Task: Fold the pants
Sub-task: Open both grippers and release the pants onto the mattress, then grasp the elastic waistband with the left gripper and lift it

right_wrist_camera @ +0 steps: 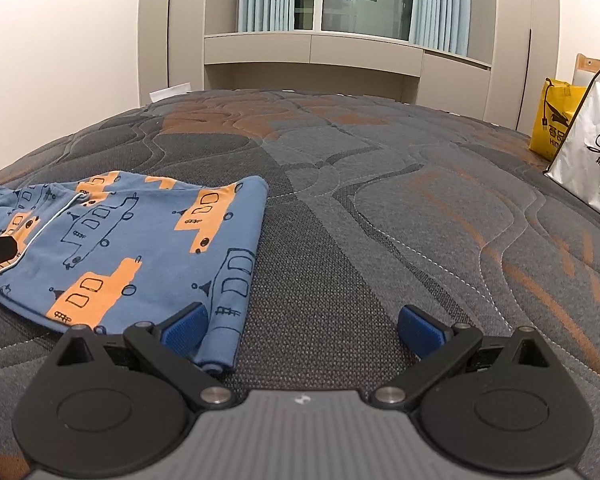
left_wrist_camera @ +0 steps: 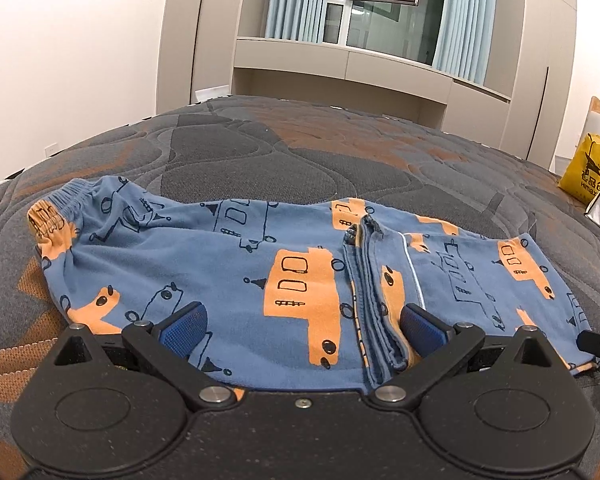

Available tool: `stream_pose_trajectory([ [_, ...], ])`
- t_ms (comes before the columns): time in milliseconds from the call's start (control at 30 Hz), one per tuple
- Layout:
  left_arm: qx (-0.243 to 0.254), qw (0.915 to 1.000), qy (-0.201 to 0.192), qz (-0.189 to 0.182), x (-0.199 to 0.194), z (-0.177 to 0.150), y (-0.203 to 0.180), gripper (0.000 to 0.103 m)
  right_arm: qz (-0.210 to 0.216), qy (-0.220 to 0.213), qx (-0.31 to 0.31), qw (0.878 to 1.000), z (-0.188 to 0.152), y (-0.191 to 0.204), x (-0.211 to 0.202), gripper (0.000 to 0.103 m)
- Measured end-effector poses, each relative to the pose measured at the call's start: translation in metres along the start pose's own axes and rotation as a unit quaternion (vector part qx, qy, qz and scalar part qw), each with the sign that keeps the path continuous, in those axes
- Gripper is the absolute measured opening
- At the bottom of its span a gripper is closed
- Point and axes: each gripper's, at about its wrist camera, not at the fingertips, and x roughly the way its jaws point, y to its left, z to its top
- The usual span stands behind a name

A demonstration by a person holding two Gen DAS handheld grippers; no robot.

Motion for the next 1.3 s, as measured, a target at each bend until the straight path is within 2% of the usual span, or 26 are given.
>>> stream_pose_trajectory([
  [100,-0.002,0.9999,-0.001,-0.013,-0.002,0.001,0.003,0.103,-0.002,-0.002,0.001,1.000,-0.001,0.001,-0.001,0.103],
  [200,-0.034,0.9983,-0.016,-0.045,-0.019,0.001,0.021,0.102,-0.011,-0.014,0.000,1.000,-0.003,0.003,-0.007,0.103],
  [267,-0.055,0.9967,-0.038,-0.046,-0.038,-0.002,0.038,0.102,-0.027,-0.036,-0.003,0.999,-0.004,0.006,-0.018,0.103],
  [333,-0.076,0.9949,-0.058,-0.032,-0.053,-0.006,0.058,0.103,-0.038,-0.060,0.000,0.997,-0.003,0.010,-0.032,0.103],
  [400,-0.119,0.9912,-0.056,0.000,-0.055,-0.007,0.083,0.103,-0.014,-0.086,0.019,0.996,0.002,0.014,-0.044,0.103],
  [500,-0.186,0.9813,-0.038,0.033,-0.043,-0.004,0.120,0.102,0.054,-0.107,0.051,0.991,0.018,0.029,-0.047,0.103],
  [600,-0.202,0.9773,-0.061,0.013,-0.037,0.004,0.136,0.102,0.119,-0.099,0.043,0.987,0.033,0.057,-0.031,0.103],
  [700,-0.219,0.9739,-0.058,0.015,-0.024,0.013,0.145,0.102,0.153,-0.079,0.025,0.985,0.046,0.087,-0.009,0.103],
  [800,-0.232,0.9707,-0.061,0.019,-0.016,0.017,0.154,0.102,0.154,-0.076,0.008,0.985,0.052,0.111,0.005,0.103],
  [867,-0.228,0.9715,-0.060,0.021,-0.010,0.018,0.154,0.100,0.146,-0.068,-0.013,0.987,0.053,0.125,0.015,0.103],
  [967,-0.219,0.9740,-0.056,0.018,-0.014,0.018,0.158,0.094,0.140,-0.030,-0.034,0.989,0.049,0.141,0.028,0.103],
  [1067,-0.233,0.9710,-0.054,0.005,-0.014,0.016,0.161,0.082,0.148,-0.022,-0.030,0.988,0.046,0.138,0.029,0.103],
  [1167,-0.257,0.9649,-0.054,-0.006,-0.013,0.015,0.165,0.064,0.156,-0.011,-0.016,0.988,0.045,0.133,0.033,0.103],
  [1233,-0.275,0.9603,-0.045,0.002,-0.008,0.012,0.171,0.025,0.160,-0.005,-0.009,0.987,0.045,0.131,0.036,0.103],
  [1267,-0.284,0.9579,-0.042,0.015,-0.007,0.011,0.173,0.018,0.160,-0.006,-0.009,0.987,0.045,0.131,0.036,0.103],
  [1300,-0.296,0.9541,-0.045,0.011,-0.008,0.009,0.177,0.017,0.160,-0.006,-0.009,0.987,0.045,0.131,0.036,0.103],
])
